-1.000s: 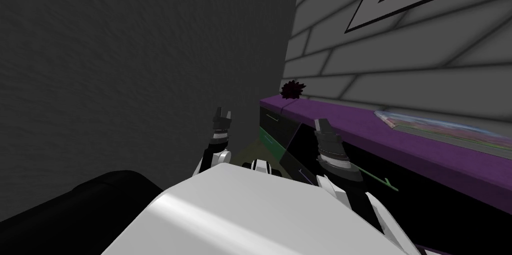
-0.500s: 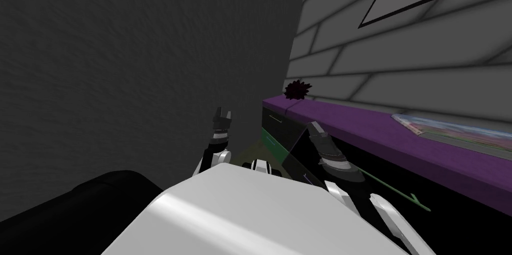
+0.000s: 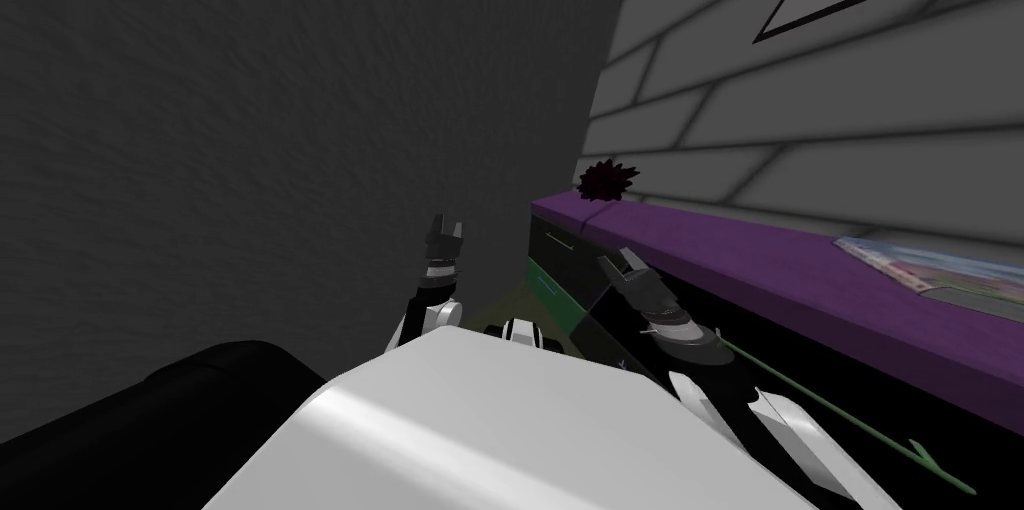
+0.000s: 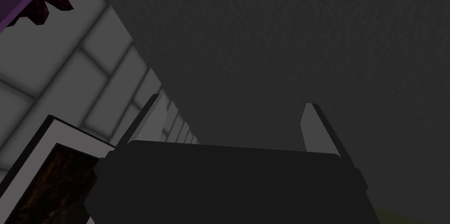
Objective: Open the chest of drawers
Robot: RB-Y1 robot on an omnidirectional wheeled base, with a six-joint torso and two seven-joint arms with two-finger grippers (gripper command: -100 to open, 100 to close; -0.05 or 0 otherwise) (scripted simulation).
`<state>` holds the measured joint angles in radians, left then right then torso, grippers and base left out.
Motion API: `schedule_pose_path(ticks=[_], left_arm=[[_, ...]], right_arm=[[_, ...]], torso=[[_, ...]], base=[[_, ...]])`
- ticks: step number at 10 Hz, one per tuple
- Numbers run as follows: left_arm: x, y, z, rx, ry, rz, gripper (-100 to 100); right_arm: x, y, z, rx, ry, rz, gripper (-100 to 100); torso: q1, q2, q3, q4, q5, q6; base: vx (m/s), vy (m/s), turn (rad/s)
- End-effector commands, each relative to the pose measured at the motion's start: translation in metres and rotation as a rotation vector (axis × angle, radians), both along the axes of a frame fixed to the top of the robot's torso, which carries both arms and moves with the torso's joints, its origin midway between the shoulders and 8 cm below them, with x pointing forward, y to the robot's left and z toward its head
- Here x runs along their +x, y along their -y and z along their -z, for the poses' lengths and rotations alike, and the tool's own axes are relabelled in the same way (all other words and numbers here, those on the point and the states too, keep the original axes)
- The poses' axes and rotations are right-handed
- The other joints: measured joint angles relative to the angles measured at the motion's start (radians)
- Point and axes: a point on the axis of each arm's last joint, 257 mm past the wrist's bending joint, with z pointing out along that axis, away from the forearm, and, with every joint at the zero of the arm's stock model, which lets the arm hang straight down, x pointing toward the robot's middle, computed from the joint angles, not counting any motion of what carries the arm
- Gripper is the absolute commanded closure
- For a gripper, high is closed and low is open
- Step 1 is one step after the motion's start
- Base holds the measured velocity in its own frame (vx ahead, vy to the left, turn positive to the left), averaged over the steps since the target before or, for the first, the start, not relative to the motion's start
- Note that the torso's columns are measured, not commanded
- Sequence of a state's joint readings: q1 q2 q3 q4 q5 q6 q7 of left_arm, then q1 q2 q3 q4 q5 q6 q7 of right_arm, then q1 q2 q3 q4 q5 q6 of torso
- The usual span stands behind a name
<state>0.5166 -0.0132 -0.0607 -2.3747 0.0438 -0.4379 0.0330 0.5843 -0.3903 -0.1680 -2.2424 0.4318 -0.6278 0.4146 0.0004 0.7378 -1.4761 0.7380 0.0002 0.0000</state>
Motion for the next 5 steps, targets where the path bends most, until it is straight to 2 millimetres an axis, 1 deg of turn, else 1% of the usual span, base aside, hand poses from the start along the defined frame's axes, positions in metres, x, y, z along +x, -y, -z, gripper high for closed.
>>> schedule_pose_path(ticks=[1,3,4,5], left_arm=[[0.0,0.0,0.0,0.0,0.0,0.0,0],[0.0,0.0,0.0,0.0,0.0,0.0,0],[0.0,0.0,0.0,0.0,0.0,0.0,0],[0.0,0.0,0.0,0.0,0.0,0.0,0]], right_arm=[[0.004,0.003,0.026,-0.198,-0.011,0.04,-100],[0.006,0.009,0.045,-0.355,-0.017,0.064,-100],[0.006,0.008,0.046,-0.363,-0.017,0.064,-100],[0.007,0.012,0.056,-0.445,-0.02,0.074,-100]], torso=[[-0.001,0.0,0.0,0.0,0.0,0.0],[-0.001,0.0,0.0,0.0,0.0,0.0],[0.0,0.001,0.0,0.0,0.0,0.0],[-0.001,0.001,0.001,0.0,0.0,0.0]], base=[[0.052,0.047,0.08],[0.044,0.051,0.075],[0.031,0.033,0.013],[0.029,0.037,0.047]])
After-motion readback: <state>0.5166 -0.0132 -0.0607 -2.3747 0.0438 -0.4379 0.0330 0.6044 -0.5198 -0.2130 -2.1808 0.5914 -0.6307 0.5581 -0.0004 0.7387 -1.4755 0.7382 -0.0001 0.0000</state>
